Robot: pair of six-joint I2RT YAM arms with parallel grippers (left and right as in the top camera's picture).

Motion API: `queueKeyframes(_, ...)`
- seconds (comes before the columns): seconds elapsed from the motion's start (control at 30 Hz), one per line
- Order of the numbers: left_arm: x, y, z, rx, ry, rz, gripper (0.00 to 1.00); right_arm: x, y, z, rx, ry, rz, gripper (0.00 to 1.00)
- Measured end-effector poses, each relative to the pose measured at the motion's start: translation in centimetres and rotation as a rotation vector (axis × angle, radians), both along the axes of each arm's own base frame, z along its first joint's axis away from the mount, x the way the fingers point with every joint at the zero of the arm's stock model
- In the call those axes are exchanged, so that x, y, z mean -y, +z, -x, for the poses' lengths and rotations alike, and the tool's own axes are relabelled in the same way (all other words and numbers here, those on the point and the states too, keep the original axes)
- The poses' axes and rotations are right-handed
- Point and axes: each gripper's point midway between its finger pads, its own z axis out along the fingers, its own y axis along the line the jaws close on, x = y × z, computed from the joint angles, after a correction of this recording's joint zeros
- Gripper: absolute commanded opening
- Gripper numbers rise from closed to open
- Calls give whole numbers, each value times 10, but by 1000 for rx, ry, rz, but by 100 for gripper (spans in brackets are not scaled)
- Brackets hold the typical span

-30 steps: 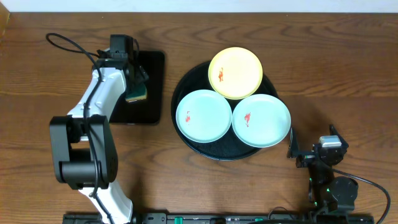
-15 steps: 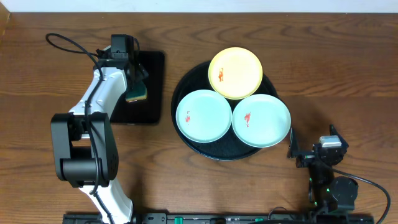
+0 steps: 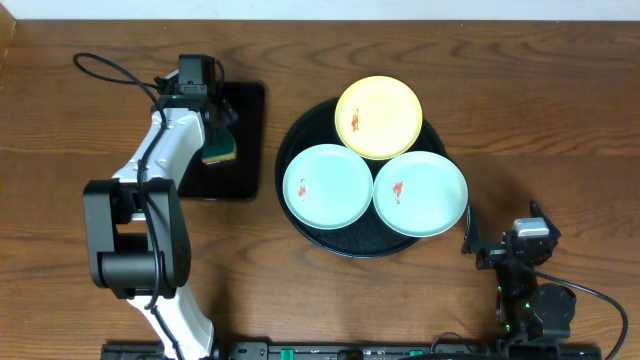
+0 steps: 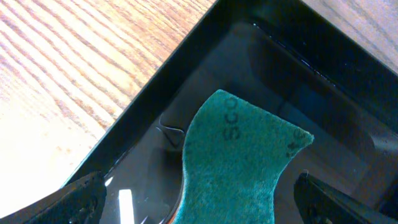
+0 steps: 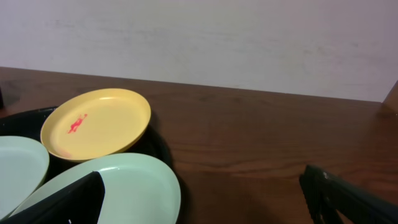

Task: Clean dirty plates on tray and stack at the side
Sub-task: 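Lower the left gripper and grasp the green sponge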

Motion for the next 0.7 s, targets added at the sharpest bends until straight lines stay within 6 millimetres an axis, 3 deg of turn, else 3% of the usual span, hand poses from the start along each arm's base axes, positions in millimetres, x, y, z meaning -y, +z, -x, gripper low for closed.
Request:
queueKeyframes(0.3, 16, -40, -2, -57, -39, 90, 97, 0, 0, 0, 0, 0, 0, 99)
queueKeyframes(0.7, 31, -42, -6, -62, -155, 131, 97, 0, 0, 0, 0, 0, 0, 99)
